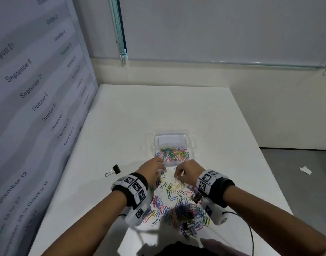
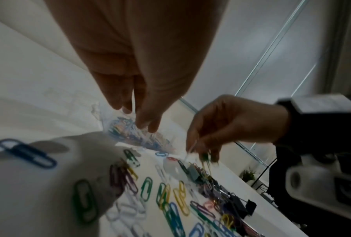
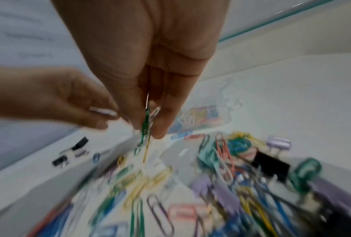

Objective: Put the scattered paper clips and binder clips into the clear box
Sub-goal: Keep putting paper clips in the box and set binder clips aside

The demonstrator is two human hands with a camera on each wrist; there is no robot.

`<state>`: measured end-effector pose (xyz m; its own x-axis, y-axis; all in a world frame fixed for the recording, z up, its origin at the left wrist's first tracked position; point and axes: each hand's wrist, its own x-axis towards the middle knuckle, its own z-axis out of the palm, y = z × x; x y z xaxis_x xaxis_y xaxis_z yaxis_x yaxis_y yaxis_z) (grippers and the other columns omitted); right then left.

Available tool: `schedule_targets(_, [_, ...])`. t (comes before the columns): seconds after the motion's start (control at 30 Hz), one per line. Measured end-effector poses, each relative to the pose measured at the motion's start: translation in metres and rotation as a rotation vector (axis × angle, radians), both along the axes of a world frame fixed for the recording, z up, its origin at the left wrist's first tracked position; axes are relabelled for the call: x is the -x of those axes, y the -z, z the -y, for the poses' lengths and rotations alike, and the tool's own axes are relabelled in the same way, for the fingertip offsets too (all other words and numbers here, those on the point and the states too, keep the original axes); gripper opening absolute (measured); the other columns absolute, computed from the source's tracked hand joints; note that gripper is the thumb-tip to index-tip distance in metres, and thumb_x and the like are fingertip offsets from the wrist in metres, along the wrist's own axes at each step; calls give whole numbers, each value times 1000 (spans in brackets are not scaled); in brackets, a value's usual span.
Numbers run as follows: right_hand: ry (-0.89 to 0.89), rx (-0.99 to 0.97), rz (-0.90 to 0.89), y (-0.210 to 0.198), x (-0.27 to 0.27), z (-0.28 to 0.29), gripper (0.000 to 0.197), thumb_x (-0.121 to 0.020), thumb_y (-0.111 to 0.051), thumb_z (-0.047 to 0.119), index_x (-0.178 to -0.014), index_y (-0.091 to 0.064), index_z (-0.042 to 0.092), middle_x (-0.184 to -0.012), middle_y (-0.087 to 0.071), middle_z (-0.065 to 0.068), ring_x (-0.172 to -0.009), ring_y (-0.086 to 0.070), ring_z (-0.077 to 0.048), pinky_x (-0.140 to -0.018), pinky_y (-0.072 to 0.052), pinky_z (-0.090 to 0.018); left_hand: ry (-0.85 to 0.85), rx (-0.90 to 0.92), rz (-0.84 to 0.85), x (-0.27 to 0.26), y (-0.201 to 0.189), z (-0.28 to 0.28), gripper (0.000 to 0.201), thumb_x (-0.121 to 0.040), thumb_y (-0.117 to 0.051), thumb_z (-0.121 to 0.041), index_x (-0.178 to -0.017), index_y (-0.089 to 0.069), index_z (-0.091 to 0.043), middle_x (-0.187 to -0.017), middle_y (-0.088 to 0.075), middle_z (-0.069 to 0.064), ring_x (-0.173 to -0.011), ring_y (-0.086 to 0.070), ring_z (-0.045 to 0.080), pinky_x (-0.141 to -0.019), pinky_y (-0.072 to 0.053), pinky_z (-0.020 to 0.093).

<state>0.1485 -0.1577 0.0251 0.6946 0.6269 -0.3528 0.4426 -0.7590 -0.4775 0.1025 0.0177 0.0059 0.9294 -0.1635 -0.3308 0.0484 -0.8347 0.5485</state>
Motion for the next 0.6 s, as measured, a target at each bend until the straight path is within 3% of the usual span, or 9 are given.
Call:
schedule_targets(0.07, [40, -34, 40, -8, -12, -1, 15, -83, -60, 10, -93, -71, 10, -100, -72, -6, -82, -58, -9, -81, -46, -20, 7, 14, 20, 6, 6, 0, 28, -89, -48, -1, -111, -65, -5, -140, -41, 7, -126, -47, 23, -98, -33, 22])
schedule_targets(0.17, [81, -52, 97, -18, -25, -3, 16, -83, -59, 8, -93, -71, 9, -100, -72, -7, -89, -65, -17, -84, -50, -24, 29, 11, 20, 14, 9, -1, 25, -86, -48, 1, -105, -65, -4, -126, -47, 9, -113, -52, 22, -95, -38, 19])
schedule_targets(0.27, [147, -71, 127, -20, -34, -6, 18, -85, -56, 7, -95, -70, 8, -104, -71, -8, -95, -64, -21, -82, -46, -23, 56, -3, 22, 19, 11, -4, 26, -81, -51, 4, -102, -64, -5, -122, -45, 8, -108, -53, 22, -97, -43, 26])
schedule_targets(0.4, [177, -79, 129, -14, -31, -11, 18, -87, -56, 13, -104, -65, 12, -112, -63, -7, -97, -61, -22, -84, -44, -28, 45, -23, 11, 18, 15, -7, 31, -85, -50, 0, -113, -61, -9, -125, -45, 6, -114, -51, 22, -100, -41, 28])
schedule_targets(0.47, [141, -84, 110, -9, -21, -13, 17, -86, -54, 10, -98, -66, 11, -107, -64, -8, -92, -60, -21, -83, -46, -30, 74, -33, 18, 16, 15, -4, 33, -88, -49, -2, -120, -57, -7, -128, -45, 8, -118, -50, 24, -102, -40, 29])
schedule_targets(0.6, [48, -69, 32, 7, -2, -12, 23, -80, -46, 4, -84, -67, 11, -91, -71, -9, -79, -59, -19, -78, -50, -30, 133, -76, 35, 13, 18, 3, 45, -87, -51, -5, -132, -46, -5, -145, -35, 9, -139, -28, 22, -112, -24, 26])
